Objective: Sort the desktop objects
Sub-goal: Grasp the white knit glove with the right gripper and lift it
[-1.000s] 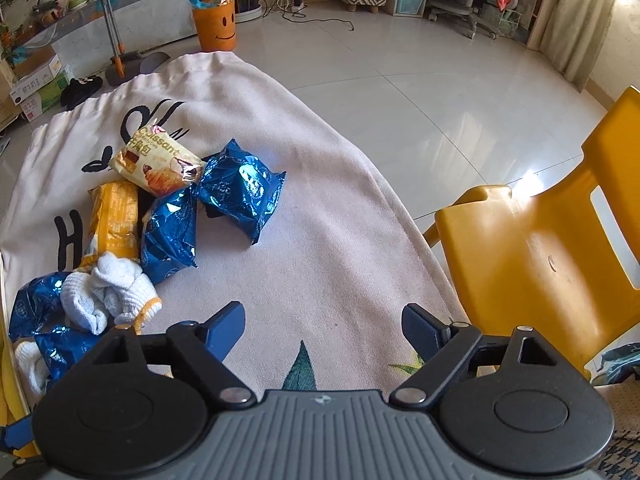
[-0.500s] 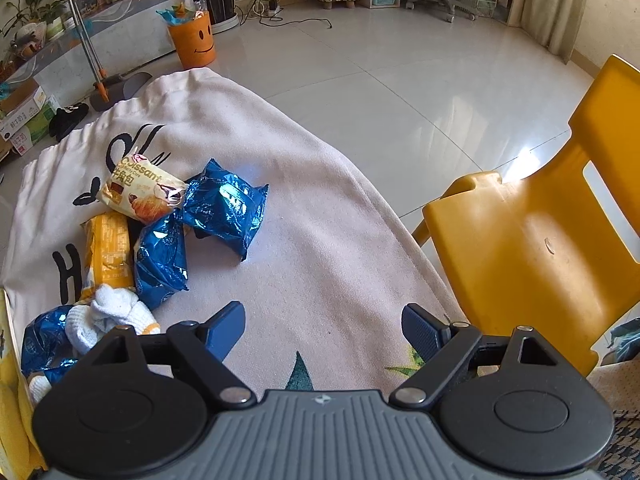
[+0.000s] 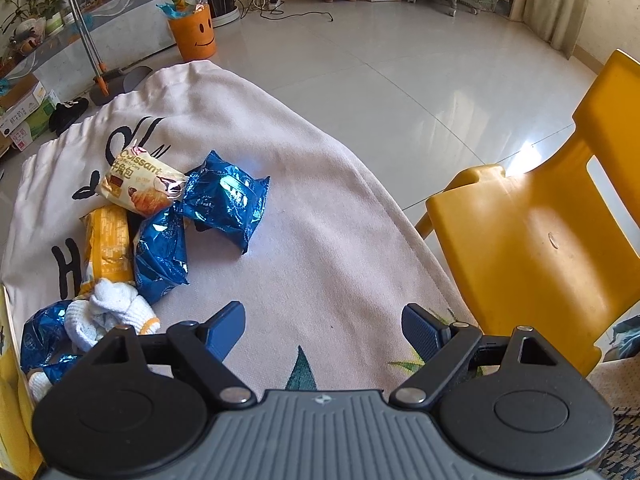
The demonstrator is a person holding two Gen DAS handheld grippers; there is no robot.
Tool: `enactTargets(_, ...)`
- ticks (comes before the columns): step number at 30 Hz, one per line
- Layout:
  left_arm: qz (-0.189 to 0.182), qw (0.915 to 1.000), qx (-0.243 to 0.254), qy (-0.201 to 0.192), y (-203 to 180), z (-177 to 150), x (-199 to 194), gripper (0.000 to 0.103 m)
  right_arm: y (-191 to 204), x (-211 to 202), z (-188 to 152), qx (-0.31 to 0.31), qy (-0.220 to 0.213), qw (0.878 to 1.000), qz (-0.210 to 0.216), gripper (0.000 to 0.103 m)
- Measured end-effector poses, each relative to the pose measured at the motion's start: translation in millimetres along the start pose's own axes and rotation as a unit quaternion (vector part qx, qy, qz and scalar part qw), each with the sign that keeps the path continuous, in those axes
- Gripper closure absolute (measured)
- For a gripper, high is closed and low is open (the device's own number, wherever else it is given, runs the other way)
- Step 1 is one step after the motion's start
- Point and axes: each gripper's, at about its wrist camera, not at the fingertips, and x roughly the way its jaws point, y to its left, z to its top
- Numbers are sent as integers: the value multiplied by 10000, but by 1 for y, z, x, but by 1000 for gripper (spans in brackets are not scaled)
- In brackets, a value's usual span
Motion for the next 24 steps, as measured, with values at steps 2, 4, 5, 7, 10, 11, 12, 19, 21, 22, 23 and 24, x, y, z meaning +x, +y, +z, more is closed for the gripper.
enactTargets(2,-20,9999,-149,-11,6,3,-3,0,1,3,-1,-7,71,10000,-24,17)
enactTargets(4,-16,9996,-283,25,13,6,-6,0,0,6,-2,38,139,9999,15,17)
enactTargets(5,-13,9993,-369,27,18,7,-8,0,-1,8,-2,45,177,9998,26,17)
enactTargets(7,-9,9986,-534,-9,27,9,-13,0,-1,10,-4,44,244,9997,32,17)
enactTargets(10,45,9972,-741,-60,43,12,-21,0,2,13,-8,8,377,9990,219,17)
enactTargets(11,64,9968,-796,-76,49,13,-23,0,4,15,-10,-48,451,9985,310,17)
enactTargets(12,121,9963,-843,-92,54,14,-24,0,7,16,-12,-100,512,9980,369,17)
enactTargets(19,327,9923,-1163,-282,78,16,-33,1,22,16,-24,-363,603,9948,741,17)
enactTargets(21,232,9932,-1082,-359,76,14,-38,1,25,13,-27,-479,560,9937,849,17)
enactTargets(22,185,9938,-1021,-405,75,13,-40,1,27,11,-29,-542,516,9933,875,17)
enactTargets(23,157,9940,-978,-458,74,12,-43,1,28,9,-32,-594,463,9933,880,17)
enactTargets(24,153,9939,-966,-504,74,10,-46,0,29,7,-35,-647,416,9931,886,17)
